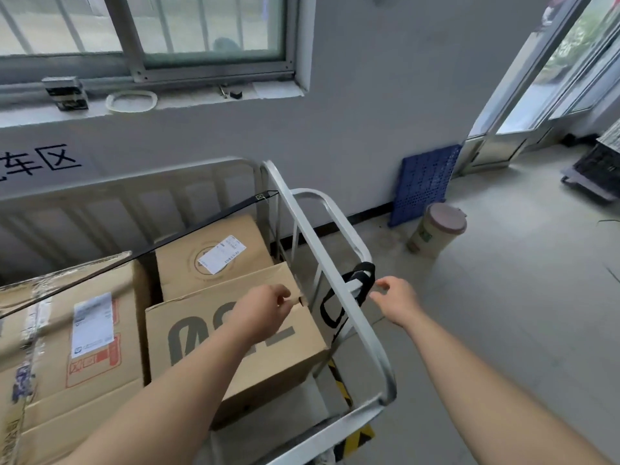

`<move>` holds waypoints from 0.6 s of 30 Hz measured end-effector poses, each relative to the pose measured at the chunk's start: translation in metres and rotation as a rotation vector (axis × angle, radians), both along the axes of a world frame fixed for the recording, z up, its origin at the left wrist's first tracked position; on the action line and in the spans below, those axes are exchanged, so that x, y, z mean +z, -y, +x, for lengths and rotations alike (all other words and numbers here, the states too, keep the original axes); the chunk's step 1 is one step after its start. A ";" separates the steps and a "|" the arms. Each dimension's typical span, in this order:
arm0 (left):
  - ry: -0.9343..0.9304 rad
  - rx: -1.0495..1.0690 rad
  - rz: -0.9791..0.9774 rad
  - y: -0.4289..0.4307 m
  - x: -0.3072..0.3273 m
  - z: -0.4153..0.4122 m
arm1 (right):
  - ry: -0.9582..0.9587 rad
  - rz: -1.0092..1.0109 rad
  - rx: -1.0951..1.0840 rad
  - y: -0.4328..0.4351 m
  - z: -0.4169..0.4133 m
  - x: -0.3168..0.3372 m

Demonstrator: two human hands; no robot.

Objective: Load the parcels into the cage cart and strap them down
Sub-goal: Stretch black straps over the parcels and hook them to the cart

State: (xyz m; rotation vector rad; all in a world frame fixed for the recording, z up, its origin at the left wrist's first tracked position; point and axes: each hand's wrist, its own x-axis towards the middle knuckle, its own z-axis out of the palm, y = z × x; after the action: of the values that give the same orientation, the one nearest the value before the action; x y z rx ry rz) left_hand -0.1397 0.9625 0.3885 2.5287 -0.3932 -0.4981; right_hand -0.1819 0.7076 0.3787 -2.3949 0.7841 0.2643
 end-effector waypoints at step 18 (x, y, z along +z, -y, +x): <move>-0.069 0.222 -0.010 0.072 -0.004 0.018 | -0.104 0.386 -0.026 0.060 0.060 -0.087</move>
State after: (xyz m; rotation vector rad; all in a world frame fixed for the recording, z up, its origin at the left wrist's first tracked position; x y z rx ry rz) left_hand -0.1221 0.8904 0.3845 2.4980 -0.0868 -0.4934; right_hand -0.1216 0.6479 0.2916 -2.0192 0.7345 0.4864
